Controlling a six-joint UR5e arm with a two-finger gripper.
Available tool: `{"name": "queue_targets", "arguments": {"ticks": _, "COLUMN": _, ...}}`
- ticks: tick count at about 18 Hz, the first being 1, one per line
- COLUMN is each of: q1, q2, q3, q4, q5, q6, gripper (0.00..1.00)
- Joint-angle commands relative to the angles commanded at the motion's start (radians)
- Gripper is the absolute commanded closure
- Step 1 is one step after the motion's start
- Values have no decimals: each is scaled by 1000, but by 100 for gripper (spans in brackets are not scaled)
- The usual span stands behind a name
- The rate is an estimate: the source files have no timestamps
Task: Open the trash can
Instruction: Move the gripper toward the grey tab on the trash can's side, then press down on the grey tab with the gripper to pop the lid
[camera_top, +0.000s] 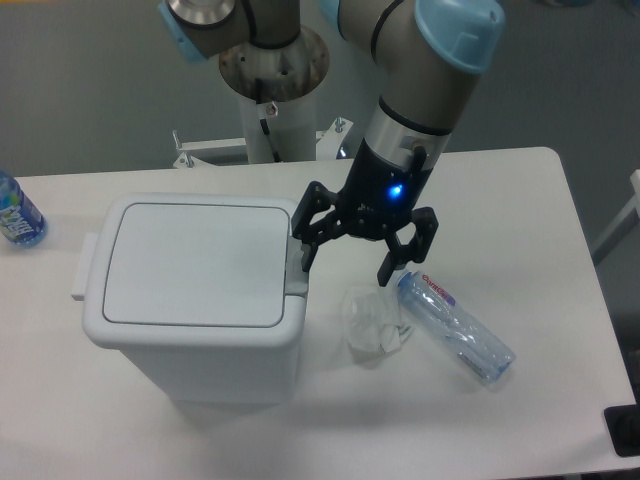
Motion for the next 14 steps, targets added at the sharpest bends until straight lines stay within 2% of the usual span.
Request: {"name": "queue_targets", "arguments": {"ticks": 14, "q1": -2, "q2": -5, "q3": -15, "q4": 3, "q5": 2, "q6": 3, "gripper": 0}}
